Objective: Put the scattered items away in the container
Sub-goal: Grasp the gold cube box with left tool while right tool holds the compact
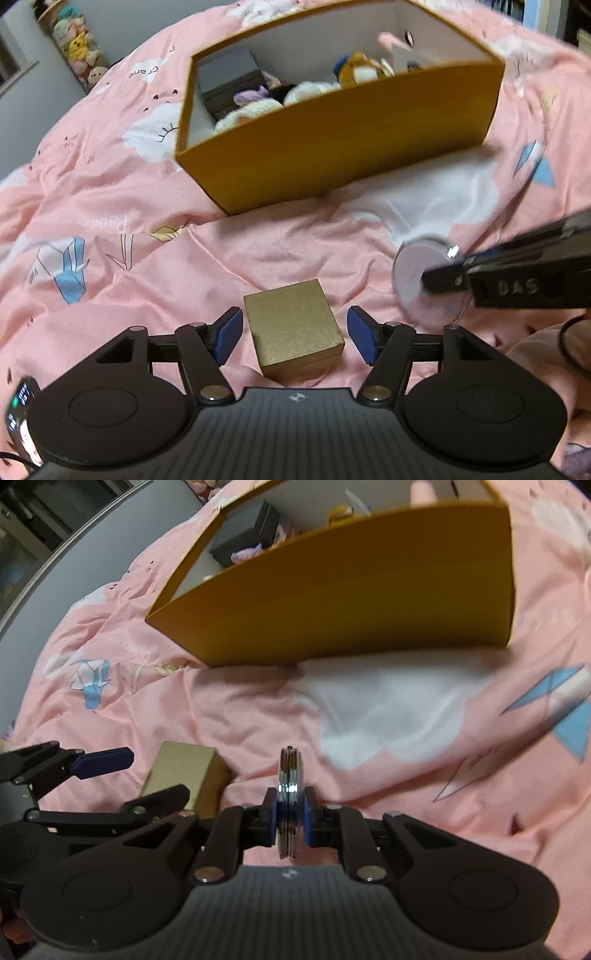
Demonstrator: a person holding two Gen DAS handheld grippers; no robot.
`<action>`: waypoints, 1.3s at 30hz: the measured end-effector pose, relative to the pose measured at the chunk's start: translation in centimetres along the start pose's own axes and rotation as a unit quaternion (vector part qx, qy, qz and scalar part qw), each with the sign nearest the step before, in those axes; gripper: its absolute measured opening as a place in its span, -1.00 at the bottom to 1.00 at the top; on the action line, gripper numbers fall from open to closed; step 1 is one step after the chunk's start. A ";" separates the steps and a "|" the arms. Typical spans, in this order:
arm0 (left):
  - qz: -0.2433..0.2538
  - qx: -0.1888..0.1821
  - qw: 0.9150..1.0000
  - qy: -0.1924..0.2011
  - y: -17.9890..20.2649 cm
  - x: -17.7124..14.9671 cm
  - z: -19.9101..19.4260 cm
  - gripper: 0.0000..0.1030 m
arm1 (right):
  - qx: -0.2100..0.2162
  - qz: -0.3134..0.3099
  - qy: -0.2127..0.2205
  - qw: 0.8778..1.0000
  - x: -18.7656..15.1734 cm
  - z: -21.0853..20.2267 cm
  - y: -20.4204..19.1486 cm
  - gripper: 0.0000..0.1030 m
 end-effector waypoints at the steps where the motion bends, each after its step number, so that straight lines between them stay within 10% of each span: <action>1: 0.005 0.005 1.000 -0.006 0.3 0.0 0.3 0.43 | -0.008 -0.007 0.004 1.000 0.1 -0.1 0.2 -0.71; 26: -0.036 0.041 0.996 -0.071 -1.2 -0.4 4.4 0.46 | -0.019 -0.003 -0.002 1.000 -0.4 0.4 1.6 -0.71; 39: -0.178 -0.082 0.976 -0.095 -3.4 0.9 3.8 0.47 | -0.019 -0.002 -0.004 1.000 -0.6 0.6 1.5 -0.71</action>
Point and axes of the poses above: each gripper's, at about its wrist camera, not at the fingertips, and z roughly the way its jaws point, y to its right, x to its top, the point moved 10 cm from there along z, roughly the way its jaws point
